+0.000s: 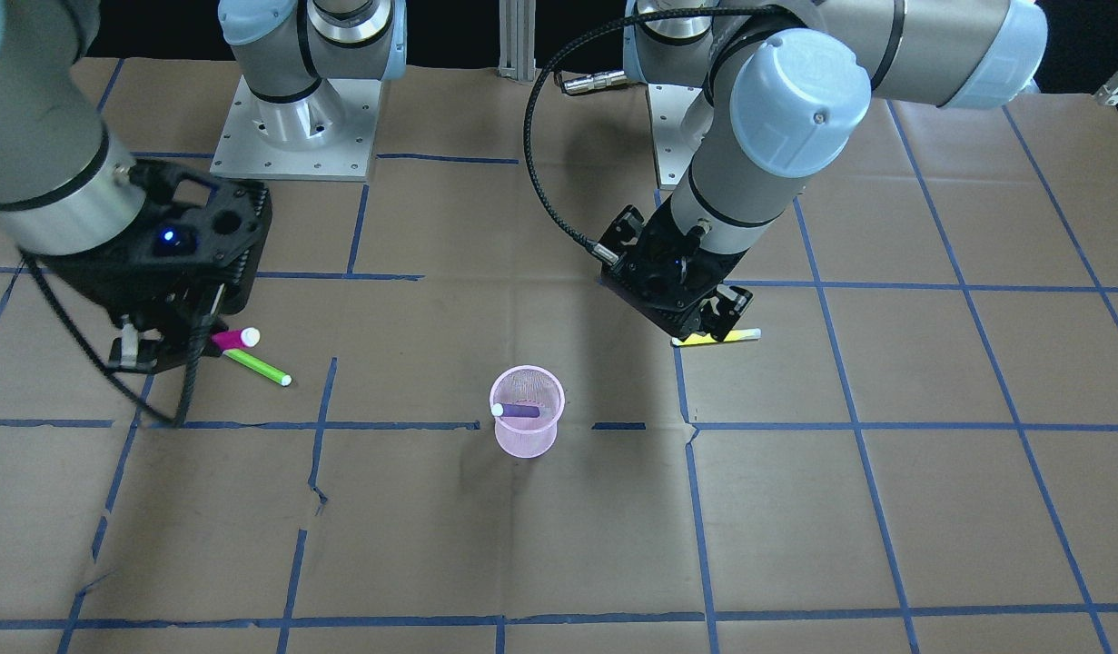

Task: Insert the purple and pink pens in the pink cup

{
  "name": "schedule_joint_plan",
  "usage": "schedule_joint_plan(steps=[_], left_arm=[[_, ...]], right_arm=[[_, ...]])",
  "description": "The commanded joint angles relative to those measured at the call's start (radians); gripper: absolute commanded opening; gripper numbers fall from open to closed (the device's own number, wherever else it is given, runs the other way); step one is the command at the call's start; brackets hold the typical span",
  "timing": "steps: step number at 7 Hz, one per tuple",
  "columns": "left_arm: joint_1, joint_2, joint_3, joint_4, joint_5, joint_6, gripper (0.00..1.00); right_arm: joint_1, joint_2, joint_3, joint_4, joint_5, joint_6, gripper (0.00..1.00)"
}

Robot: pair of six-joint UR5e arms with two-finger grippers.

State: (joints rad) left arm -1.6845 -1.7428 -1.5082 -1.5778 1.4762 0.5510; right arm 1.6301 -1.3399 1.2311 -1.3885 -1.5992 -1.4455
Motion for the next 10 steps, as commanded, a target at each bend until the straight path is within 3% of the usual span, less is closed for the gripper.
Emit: schedule_joint_plan(steps=[1, 3, 4, 7, 9, 10], left_arm=[[0.02, 0.043, 0.025, -0.024, 0.007, 0.0, 0.98], [0.064, 0.075, 0.028, -0.025, 0.016, -0.078, 0.98], [0.068, 0.121, 0.002, -0.022, 0.08, -0.195, 0.98], [0.095, 0.134, 0.032, -0.014, 0.11, -0.504, 0.98], [0.092, 0.137, 0.019, -0.002, 0.107, -0.514, 0.98], [0.094, 0.135, -0.004, 0.071, 0.105, -0.51, 0.98]], right_arm=[[0.022, -0.193, 0.208, -0.009, -0.005, 0.02, 0.04], [0.017, -0.361, 0.42, -0.117, 0.002, 0.025, 0.04], [0.019, -0.398, 0.494, -0.209, 0.04, 0.045, 0.04], [0.027, -0.363, 0.553, -0.426, 0.424, 0.196, 0.05], [0.046, -0.285, 0.554, -0.606, 0.574, 0.299, 0.05], [0.097, -0.236, 0.554, -0.715, 0.591, 0.363, 0.05]])
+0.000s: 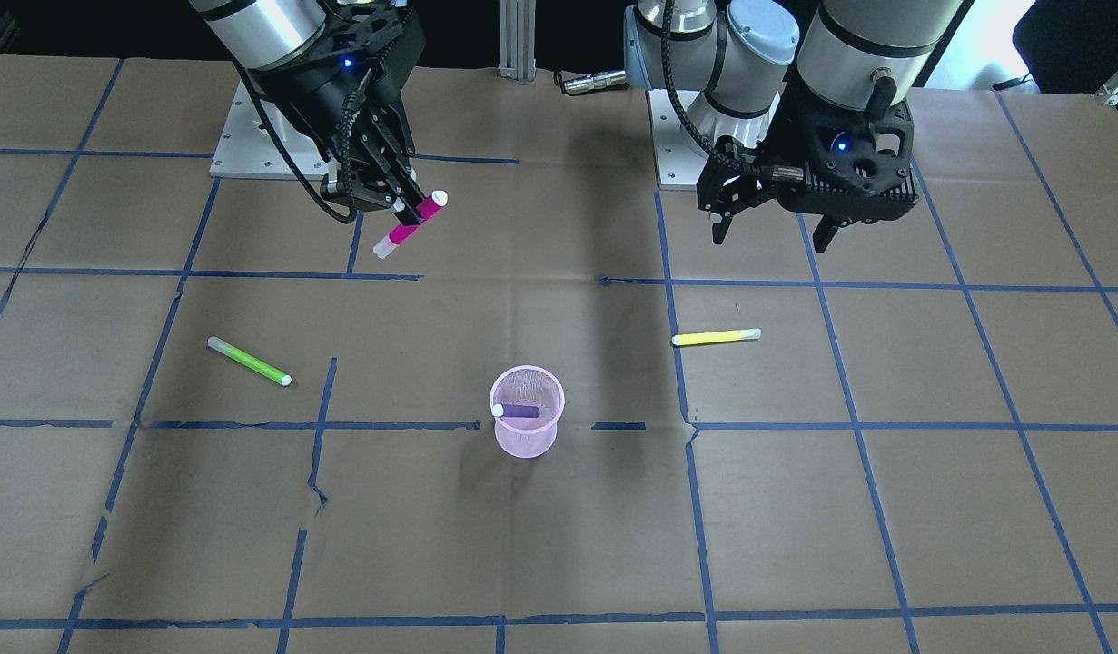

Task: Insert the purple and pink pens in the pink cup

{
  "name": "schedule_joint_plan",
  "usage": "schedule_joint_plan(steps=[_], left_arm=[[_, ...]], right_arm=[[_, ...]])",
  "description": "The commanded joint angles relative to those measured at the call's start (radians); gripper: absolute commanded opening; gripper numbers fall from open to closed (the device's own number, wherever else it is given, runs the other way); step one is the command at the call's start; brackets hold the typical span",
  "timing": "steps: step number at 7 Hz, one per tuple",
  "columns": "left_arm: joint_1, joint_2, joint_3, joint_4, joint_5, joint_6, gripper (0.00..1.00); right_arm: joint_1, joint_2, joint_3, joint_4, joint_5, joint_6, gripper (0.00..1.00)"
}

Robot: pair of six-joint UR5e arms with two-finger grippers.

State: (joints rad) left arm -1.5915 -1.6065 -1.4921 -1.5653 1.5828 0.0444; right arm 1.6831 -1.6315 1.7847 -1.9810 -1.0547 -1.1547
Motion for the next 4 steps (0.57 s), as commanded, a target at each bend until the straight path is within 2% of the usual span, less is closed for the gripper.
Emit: schedule_joint_plan(steps=[1, 2, 4], left_arm=[[-0.001, 0.0, -0.02, 0.07, -0.01, -0.018, 0.98], [-0.001, 0.0, -0.02, 0.071, -0.011, -0.017, 0.98], [-0.001, 0.0, -0.022, 0.071, -0.007, -0.009, 0.98]], right_arm=[[0.088, 0.108, -0.002, -0.254, 0.047, 0.176, 0.05], [0.114, 0.152, -0.002, -0.357, 0.045, 0.247, 0.05], [0.118, 0.209, 0.001, -0.4, 0.044, 0.259, 0.05]])
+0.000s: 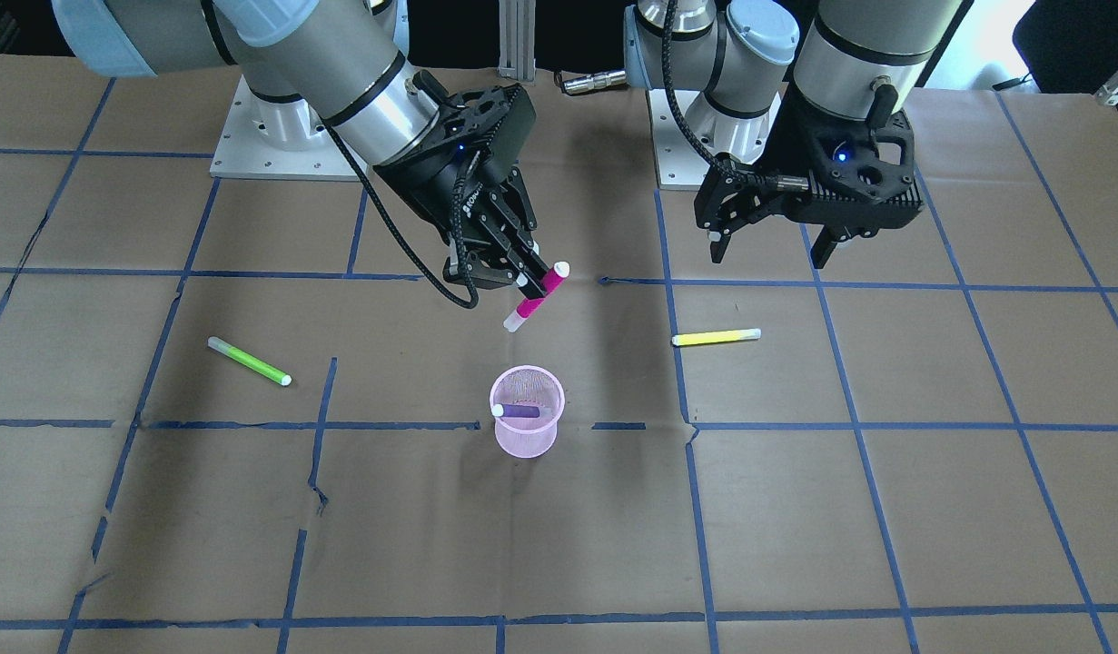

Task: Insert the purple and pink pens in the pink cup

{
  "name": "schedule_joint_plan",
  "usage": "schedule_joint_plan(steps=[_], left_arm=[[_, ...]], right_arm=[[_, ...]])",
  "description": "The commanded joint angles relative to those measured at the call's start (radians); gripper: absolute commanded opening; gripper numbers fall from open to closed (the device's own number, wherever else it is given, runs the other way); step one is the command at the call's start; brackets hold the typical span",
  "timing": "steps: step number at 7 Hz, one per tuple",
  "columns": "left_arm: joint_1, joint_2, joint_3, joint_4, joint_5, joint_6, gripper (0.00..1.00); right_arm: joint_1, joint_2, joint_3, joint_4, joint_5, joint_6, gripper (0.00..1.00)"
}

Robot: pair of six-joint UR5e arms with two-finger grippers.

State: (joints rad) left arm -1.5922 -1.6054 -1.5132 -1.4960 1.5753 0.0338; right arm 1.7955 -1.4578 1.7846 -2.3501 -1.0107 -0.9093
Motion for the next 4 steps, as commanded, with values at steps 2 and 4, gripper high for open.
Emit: schedule_joint_plan(steps=[2, 4], left_arm=[[-0.002, 0.008, 0.001, -0.003, 0.008, -0.003, 0.98], [-0.002, 0.013, 0.001, -0.006, 0.0, 0.001, 0.98]], right_arm=[[0.005, 0.111, 0.005, -0.076, -0.009, 0.009, 0.05], [0.007, 0.175, 0.053, -0.187, -0.012, 0.018, 0.05]])
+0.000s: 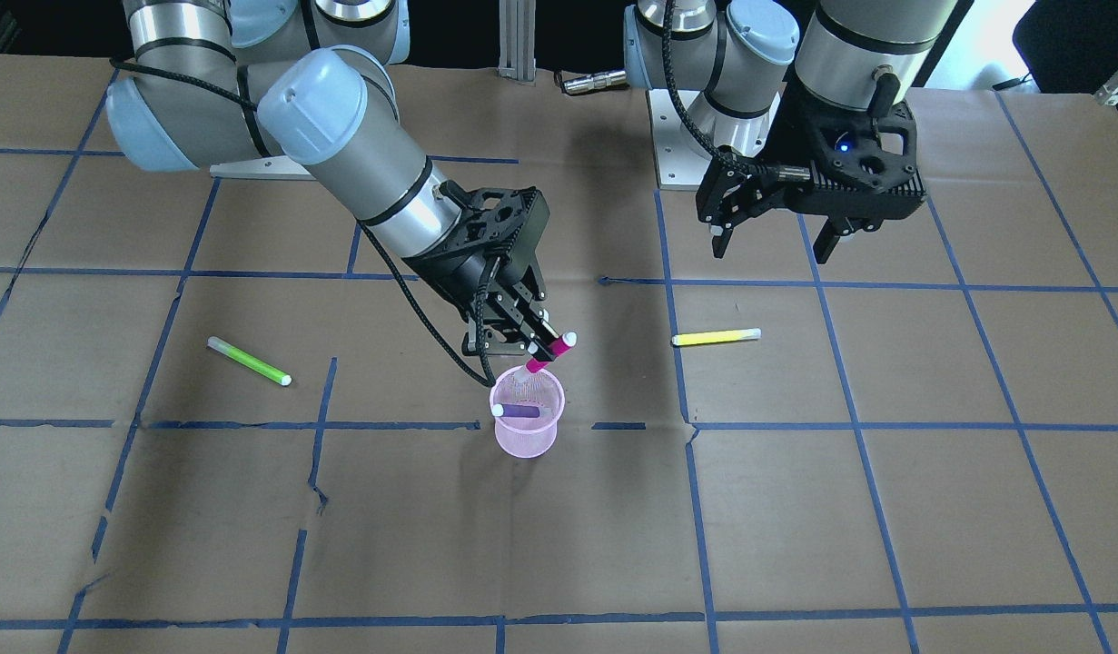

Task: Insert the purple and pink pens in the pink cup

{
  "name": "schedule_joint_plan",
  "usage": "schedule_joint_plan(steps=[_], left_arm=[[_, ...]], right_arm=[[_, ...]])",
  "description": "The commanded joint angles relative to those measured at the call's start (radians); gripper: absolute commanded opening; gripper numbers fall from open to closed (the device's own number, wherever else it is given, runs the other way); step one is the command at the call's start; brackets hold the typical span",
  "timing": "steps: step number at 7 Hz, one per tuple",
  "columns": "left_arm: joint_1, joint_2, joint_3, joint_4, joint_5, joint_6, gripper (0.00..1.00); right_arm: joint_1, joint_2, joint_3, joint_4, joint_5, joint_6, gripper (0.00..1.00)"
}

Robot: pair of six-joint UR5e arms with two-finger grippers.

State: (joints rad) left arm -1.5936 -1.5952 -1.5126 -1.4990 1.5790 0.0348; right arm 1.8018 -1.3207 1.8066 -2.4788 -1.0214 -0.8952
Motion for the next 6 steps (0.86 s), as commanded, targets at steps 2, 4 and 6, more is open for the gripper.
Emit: schedule_joint_plan(steps=[2, 4, 6], left_arm=[[0.0, 0.003, -0.001, -0.003, -0.005, -0.004, 0.98], [0.0, -0.005, -0.001, 0.005, -0.008, -0.006, 0.98], [0.0, -0.005, -0.001, 0.005, -0.008, -0.006, 0.98]], right_arm=[[-0.001, 0.047, 0.103, -0.1, -0.023, 0.004, 0.05], [0.001, 0.044, 0.102, -0.103, -0.011, 0.004, 0.47], [0.001, 0.04, 0.097, -0.144, 0.057, 0.04, 1.0]])
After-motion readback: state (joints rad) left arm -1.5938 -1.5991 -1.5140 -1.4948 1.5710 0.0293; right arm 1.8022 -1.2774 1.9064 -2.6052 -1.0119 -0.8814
